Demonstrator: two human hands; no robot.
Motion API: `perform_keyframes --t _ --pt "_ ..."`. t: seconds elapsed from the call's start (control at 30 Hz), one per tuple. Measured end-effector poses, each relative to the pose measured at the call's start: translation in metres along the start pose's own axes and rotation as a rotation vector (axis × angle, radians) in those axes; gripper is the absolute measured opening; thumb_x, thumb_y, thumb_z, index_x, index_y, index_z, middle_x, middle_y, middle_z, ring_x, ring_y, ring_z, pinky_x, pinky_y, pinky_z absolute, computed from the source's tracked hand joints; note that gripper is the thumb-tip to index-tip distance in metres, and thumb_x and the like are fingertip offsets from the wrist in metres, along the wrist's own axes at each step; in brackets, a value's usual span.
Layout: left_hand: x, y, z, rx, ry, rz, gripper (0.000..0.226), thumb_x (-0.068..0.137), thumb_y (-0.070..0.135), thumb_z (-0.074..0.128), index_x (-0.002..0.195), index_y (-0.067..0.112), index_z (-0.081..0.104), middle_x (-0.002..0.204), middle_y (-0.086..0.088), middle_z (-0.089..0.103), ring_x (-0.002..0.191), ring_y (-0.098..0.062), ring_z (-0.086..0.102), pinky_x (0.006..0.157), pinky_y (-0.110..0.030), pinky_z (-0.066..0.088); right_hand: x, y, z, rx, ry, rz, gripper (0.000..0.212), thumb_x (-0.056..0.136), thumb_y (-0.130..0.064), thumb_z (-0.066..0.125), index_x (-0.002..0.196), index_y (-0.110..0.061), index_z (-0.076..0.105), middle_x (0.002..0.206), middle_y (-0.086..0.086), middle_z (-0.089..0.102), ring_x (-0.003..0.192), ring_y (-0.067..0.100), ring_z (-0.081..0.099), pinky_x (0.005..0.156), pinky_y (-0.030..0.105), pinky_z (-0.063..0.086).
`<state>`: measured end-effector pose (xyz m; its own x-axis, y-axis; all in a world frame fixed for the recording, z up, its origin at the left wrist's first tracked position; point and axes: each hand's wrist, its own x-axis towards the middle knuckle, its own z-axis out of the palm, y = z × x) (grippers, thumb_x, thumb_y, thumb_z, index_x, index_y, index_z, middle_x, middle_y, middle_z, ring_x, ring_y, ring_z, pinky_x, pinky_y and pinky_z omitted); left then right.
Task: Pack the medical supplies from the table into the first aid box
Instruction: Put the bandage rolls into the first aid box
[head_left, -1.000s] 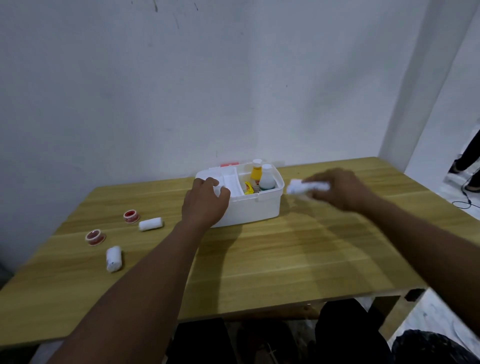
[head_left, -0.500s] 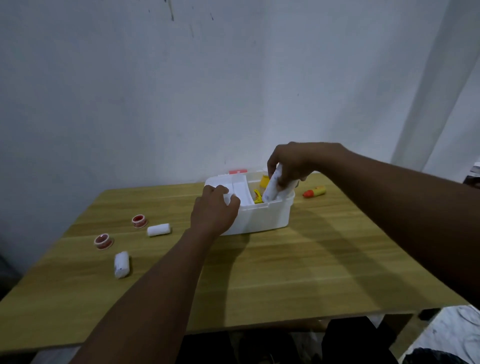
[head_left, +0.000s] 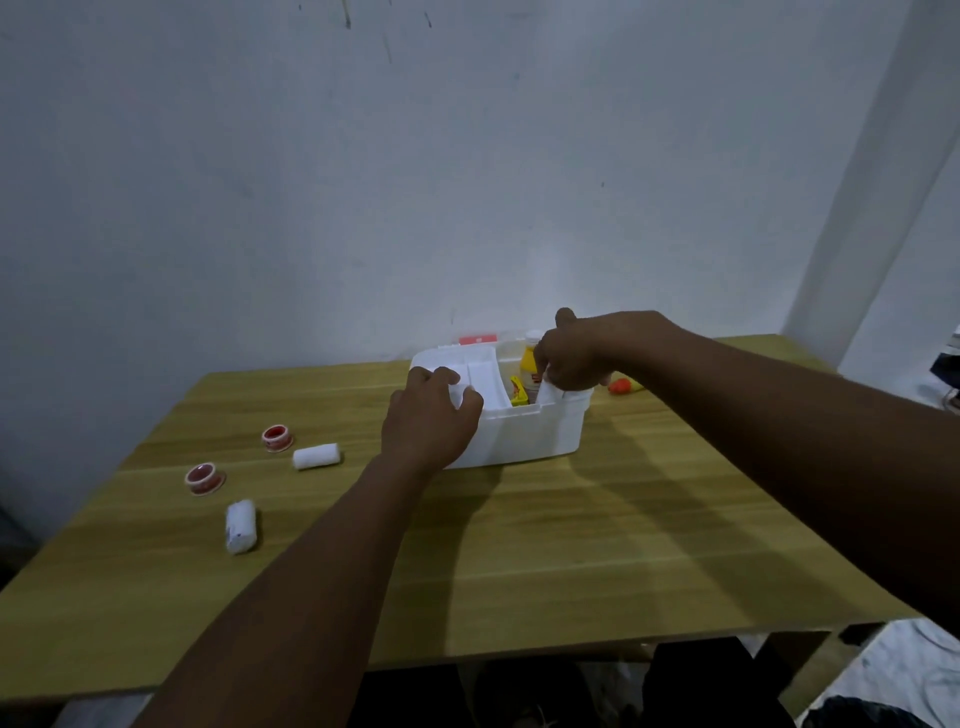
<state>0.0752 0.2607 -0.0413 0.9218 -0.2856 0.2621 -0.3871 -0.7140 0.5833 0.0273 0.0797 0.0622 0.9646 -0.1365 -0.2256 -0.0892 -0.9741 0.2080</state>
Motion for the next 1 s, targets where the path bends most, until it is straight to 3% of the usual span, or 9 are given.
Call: perform_keyframes --t 0.1,0.23,0.3,0.43,0.63,0.77,0.9,1.0 --pt "-0.001 0.0 0.001 -0.001 0.008 0.006 0.049 0.094 0.046 0.048 0.135 0.022 0.057 0.146 -0.007 0.048 0.124 -0.034 0.052 0.097 -0.044 0.046 -0.003 -0.002 0.002 0.014 0.095 -0.089 0.033 0.091 -0.025 0.064 0.122 -0.013 0.06 0.124 0.011 0.051 0.099 0.028 0.065 0.085 0.042 0.058" --pt "0.001 -0.001 0.001 -0.005 0.004 0.006 0.049 0.093 0.047 0.048 0.135 0.022 0.056 0.146 -0.006 0.048 0.123 -0.032 0.053 0.097 -0.045 0.048 -0.001 -0.004 0.003 0.093 0.095 -0.121 0.021 0.08 -0.022 0.078 0.1 -0.019 0.072 0.108 0.007 0.068 0.092 0.027 0.069 0.075 0.036 0.06" --pt "0.0 -0.002 0.0 -0.015 0.003 0.007 0.049 0.093 0.046 0.049 0.135 0.022 0.056 0.146 -0.005 0.048 0.123 -0.032 0.053 0.097 -0.044 0.048 -0.001 -0.003 0.002 0.171 0.056 -0.096 0.019 0.081 -0.022 0.077 0.1 -0.021 0.075 0.112 0.006 0.068 0.086 0.028 0.072 0.068 0.034 0.061" --pt "0.0 -0.001 0.001 -0.02 0.011 0.008 0.048 0.093 0.045 0.05 0.135 0.022 0.057 0.145 -0.005 0.049 0.124 -0.032 0.053 0.096 -0.042 0.047 -0.005 0.006 -0.011 0.29 -0.046 -0.087 0.039 0.084 -0.016 0.076 0.121 -0.019 0.068 0.122 0.008 0.065 0.084 0.026 0.072 0.066 0.034 0.063" --pt "0.0 0.0 0.001 -0.017 0.018 -0.002 0.047 0.093 0.045 0.049 0.133 0.022 0.057 0.145 -0.005 0.049 0.124 -0.031 0.053 0.097 -0.041 0.045 -0.003 0.006 -0.009 0.203 0.002 -0.086 0.03 0.077 -0.012 0.081 0.106 -0.02 0.076 0.102 0.008 0.072 0.073 0.022 0.073 0.049 0.022 0.051" --pt "0.0 0.0 0.001 -0.017 0.015 -0.004 0.047 0.093 0.045 0.049 0.134 0.022 0.057 0.145 -0.005 0.049 0.124 -0.032 0.053 0.098 -0.043 0.047 -0.004 0.009 -0.004 0.241 0.011 -0.087 0.031 0.076 -0.011 0.081 0.106 -0.019 0.075 0.097 0.006 0.07 0.07 0.021 0.072 0.051 0.022 0.05" --pt "0.002 0.0 0.003 -0.007 0.02 -0.012 0.048 0.092 0.047 0.049 0.133 0.023 0.058 0.144 -0.004 0.05 0.124 -0.031 0.054 0.097 -0.042 0.047 -0.012 0.025 -0.017 0.492 -0.037 -0.087 0.037 0.082 -0.002 0.073 0.117 -0.014 0.069 0.107 0.01 0.07 0.078 0.021 0.07 0.06 0.029 0.058" --pt "0.002 0.001 0.004 -0.007 0.062 -0.022 0.047 0.092 0.046 0.049 0.131 0.023 0.059 0.142 -0.003 0.053 0.12 -0.029 0.056 0.094 -0.041 0.048 -0.01 0.046 -0.015 0.687 0.203 -0.014 0.022 0.086 -0.003 0.061 0.103 -0.011 0.073 0.095 0.014 0.074 0.076 0.025 0.073 0.056 0.03 0.057"
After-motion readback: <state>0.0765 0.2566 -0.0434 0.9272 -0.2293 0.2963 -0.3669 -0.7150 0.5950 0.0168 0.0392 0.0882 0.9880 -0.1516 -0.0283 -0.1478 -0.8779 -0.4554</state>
